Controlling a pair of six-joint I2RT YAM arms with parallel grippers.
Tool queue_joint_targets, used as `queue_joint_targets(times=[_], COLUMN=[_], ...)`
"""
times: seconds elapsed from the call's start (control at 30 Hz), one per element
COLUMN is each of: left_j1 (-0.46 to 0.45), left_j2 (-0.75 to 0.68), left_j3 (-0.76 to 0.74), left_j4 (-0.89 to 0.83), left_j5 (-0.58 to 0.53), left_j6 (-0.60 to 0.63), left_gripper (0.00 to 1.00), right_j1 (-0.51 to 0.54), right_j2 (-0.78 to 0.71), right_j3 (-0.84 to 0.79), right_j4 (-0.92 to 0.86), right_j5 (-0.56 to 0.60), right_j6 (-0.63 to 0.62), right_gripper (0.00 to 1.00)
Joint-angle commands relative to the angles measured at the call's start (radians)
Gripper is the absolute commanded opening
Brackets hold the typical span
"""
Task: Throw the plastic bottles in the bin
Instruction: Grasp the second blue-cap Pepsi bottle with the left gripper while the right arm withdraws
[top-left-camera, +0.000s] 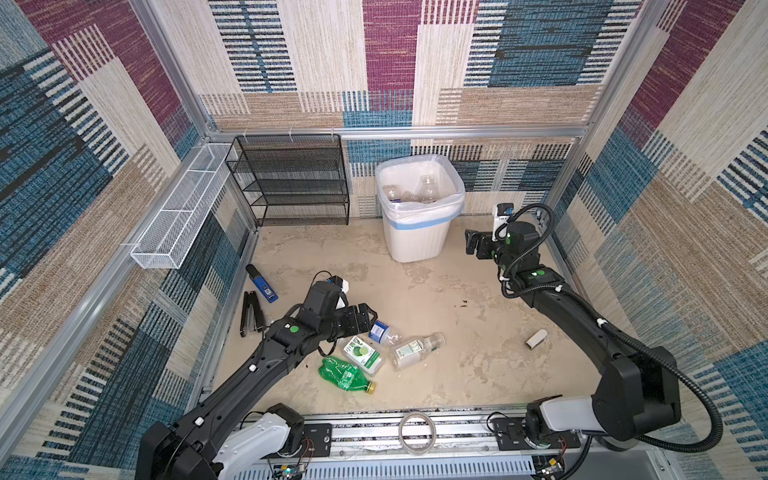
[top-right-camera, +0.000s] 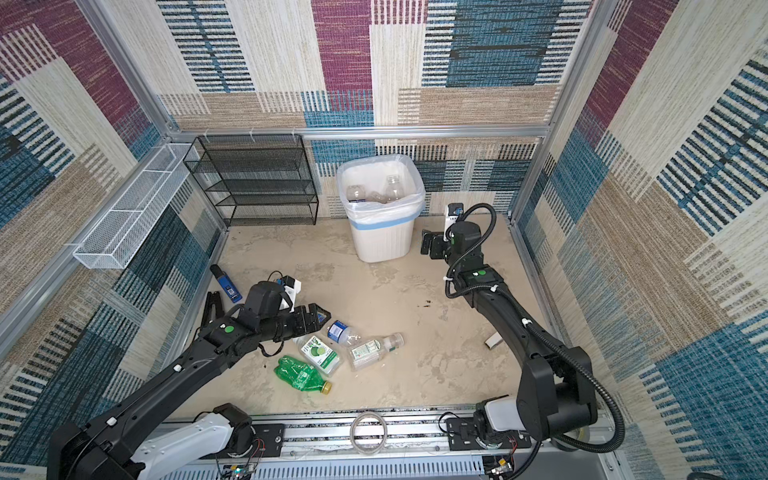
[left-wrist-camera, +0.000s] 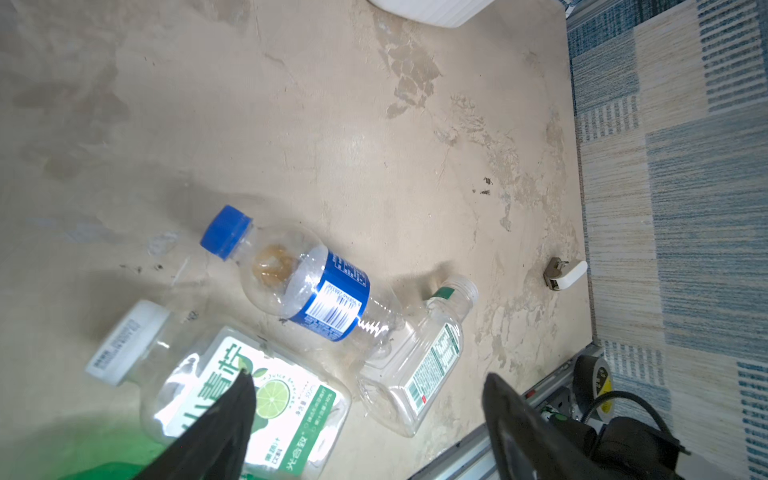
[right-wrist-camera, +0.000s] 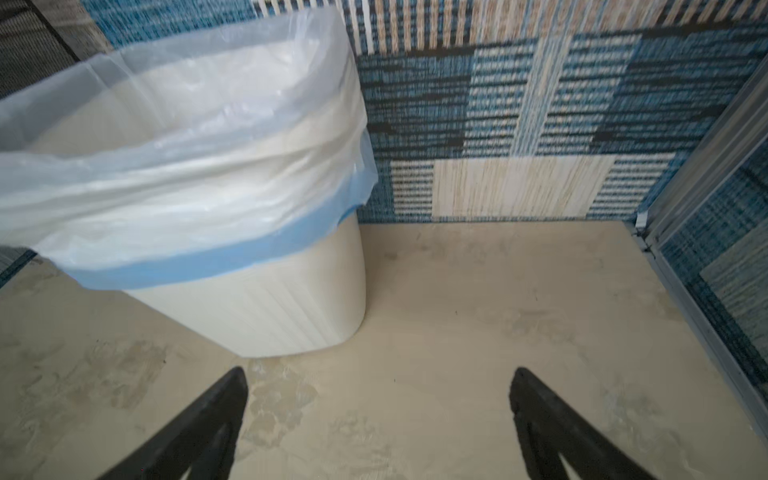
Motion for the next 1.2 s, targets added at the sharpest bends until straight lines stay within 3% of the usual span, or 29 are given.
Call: queue_joint_targets(times=[0.0,0.2,0.5,0.9,1.17], left_j1=[-0.056,-0.156,-0.169,-0.121,-0.077], left_j2=[0.013,0.105,0.226,0.447,0.57], left_j3=[-0.033,-0.04,-0.023,0.071,0.153], left_j4=[0.082,0.121,0.166,0.253,0.243], left_j5=[-0.067,-0.114,-0.145,-0.075,-0.029], left_j6=[-0.189,-0.315,-0.396,-0.321,-0.207], left_gripper=[0.87,0.87,0.89,0.89,0.87], right_j1=[-0.006,-0.023,-0.041,-0.073,-0.093], right_j2=[-0.048,-0.042,-0.051,-0.089,-0.115], right_j3=[-0.063,-0.09,-0.133,-0.155,-0.18], right_j4=[0.077,0.046,0.053,0.041,0.032], right_j5=[-0.002,-0.002,-0.022,-0.023,-0.027], right_j6=[0.04,0.085,0.112,0.121,0.131], right_gripper=[0.99,0.99,1.0,0.99,0.98])
